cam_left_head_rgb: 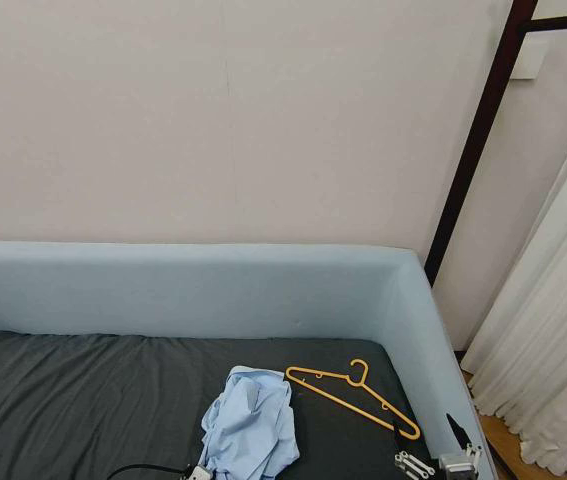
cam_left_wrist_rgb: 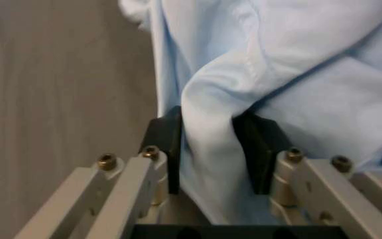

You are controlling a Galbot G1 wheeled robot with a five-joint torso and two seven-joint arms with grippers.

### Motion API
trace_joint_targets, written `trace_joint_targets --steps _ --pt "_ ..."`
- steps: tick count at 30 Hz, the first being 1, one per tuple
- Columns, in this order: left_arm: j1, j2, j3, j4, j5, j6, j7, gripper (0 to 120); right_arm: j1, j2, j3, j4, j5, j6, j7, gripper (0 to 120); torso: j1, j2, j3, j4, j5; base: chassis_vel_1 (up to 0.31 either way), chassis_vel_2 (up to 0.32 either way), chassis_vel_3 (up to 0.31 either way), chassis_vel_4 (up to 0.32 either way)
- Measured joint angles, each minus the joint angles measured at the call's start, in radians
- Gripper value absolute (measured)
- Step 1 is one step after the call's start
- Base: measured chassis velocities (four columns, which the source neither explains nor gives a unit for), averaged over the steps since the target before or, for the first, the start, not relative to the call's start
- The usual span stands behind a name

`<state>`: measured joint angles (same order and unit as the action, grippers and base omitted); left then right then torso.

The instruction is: Pick up the clothes from the sofa and hang them on the clothes hanger.

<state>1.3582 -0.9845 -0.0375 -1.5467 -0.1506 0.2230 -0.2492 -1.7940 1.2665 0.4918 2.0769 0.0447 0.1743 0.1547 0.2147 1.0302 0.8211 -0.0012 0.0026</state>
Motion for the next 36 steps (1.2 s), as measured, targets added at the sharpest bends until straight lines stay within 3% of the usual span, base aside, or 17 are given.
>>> trace_joint_targets --steps 6,12,14,17,21,24,29,33,36 --pt "0.077 0.068 -0.013 -0.115 -0.010 0.093 -0.118 61 0.014 -0.003 -0.010 -0.017 0.001 -0.001 0.000 100 0.000 0.000 0.000 0.0001 0.0001 0.000 0.000 0.000 0.000" --pt "0.127 0.091 -0.057 -0.227 -0.024 0.060 -0.148 81 0.021 -0.008 -0.011 -0.024 0.005 -0.001 -0.001 100 0.000 0.000 0.000 0.0002 0.0001 0.000 0.000 0.000 0.000" --pt "0.130 0.093 -0.064 -0.245 -0.024 0.049 -0.149 83 0.021 -0.009 -0.011 -0.025 0.006 -0.001 -0.001 100 0.000 0.000 0.000 0.0002 0.0001 0.000 0.000 0.000 0.000" --pt "0.126 0.098 -0.079 -0.315 -0.024 0.021 -0.144 98 0.022 -0.012 -0.009 -0.027 0.009 -0.001 -0.001 100 0.000 0.000 0.000 0.0000 0.0002 0.000 0.000 0.000 0.000" --pt "0.074 0.097 -0.076 -0.377 -0.032 0.020 -0.112 100 0.022 -0.016 -0.003 -0.029 0.013 0.000 -0.001 100 0.000 0.000 0.000 -0.0003 0.0003 0.000 0.000 0.000 0.000" --pt "0.008 0.080 -0.055 -0.378 -0.049 0.039 -0.076 100 0.019 -0.022 0.005 -0.032 0.017 0.001 0.002 100 0.000 0.000 0.000 -0.0003 0.0001 0.000 0.000 0.000 0.000" --pt "-0.004 0.083 -0.052 -0.390 -0.058 0.076 -0.064 100 0.015 -0.024 0.011 -0.032 0.020 0.001 0.003 100 0.000 0.000 0.000 -0.0001 0.0001 0.000 0.000 0.000 0.000" --pt "0.053 0.124 -0.091 -0.481 -0.143 0.223 -0.080 100 0.017 -0.025 0.011 -0.034 0.021 0.001 0.004 100 0.000 0.000 0.000 0.0000 0.0002 0.000 0.000 0.000 0.000" --pt "0.086 0.147 -0.093 -0.500 -0.191 0.279 -0.090 100 0.020 -0.022 0.005 -0.035 0.018 0.000 0.004 100 0.000 0.000 0.000 0.0003 0.0003 0.000 0.000 0.000 0.000"
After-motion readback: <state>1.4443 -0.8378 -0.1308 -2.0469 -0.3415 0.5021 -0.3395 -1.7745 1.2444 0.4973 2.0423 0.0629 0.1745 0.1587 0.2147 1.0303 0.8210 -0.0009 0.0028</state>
